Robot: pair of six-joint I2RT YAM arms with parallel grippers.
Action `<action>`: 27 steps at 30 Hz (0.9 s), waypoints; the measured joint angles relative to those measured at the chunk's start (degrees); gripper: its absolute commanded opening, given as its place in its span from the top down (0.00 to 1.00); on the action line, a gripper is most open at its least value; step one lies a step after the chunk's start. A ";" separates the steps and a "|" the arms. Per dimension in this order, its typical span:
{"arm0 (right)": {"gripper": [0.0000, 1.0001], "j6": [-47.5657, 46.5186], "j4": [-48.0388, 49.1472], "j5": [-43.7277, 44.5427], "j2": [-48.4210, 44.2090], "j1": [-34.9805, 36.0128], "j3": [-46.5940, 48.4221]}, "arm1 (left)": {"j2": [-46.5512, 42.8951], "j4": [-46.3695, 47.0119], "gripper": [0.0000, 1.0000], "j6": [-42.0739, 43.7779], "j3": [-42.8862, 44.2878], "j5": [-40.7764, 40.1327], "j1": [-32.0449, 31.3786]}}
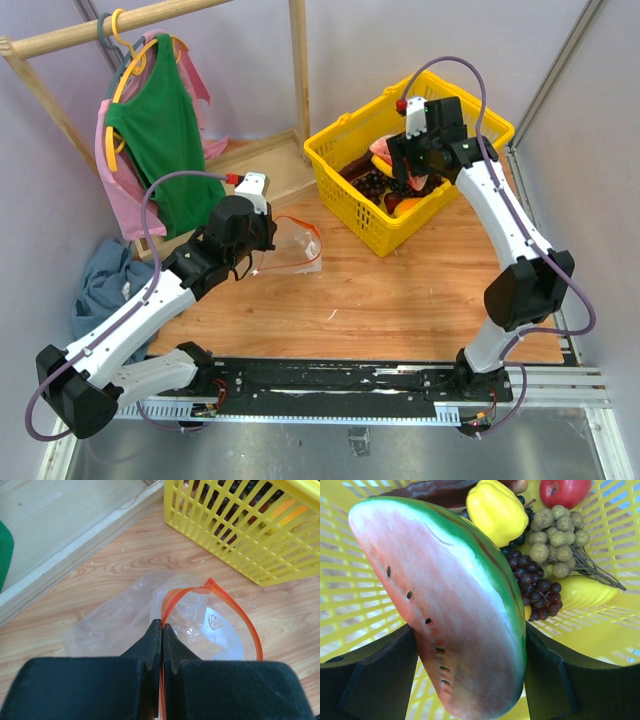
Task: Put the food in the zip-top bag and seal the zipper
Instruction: Pick up the fake fruit from the bin.
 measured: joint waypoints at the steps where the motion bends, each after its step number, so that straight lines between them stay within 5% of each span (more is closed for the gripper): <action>1: 0.76 0.52 -0.87 0.98 -0.81 1.38 0.00 | 0.02 0.07 1.00 -0.02 -0.02 0.09 0.00; 15: 0.74 9.11 -14.73 7.52 -9.81 23.80 -0.02 | 0.24 1.09 1.00 -2.43 -0.13 2.84 0.00; 27: 0.82 17.62 -23.37 3.06 -6.69 33.09 -2.80 | -1.73 4.42 1.00 -10.08 -5.16 4.09 -0.04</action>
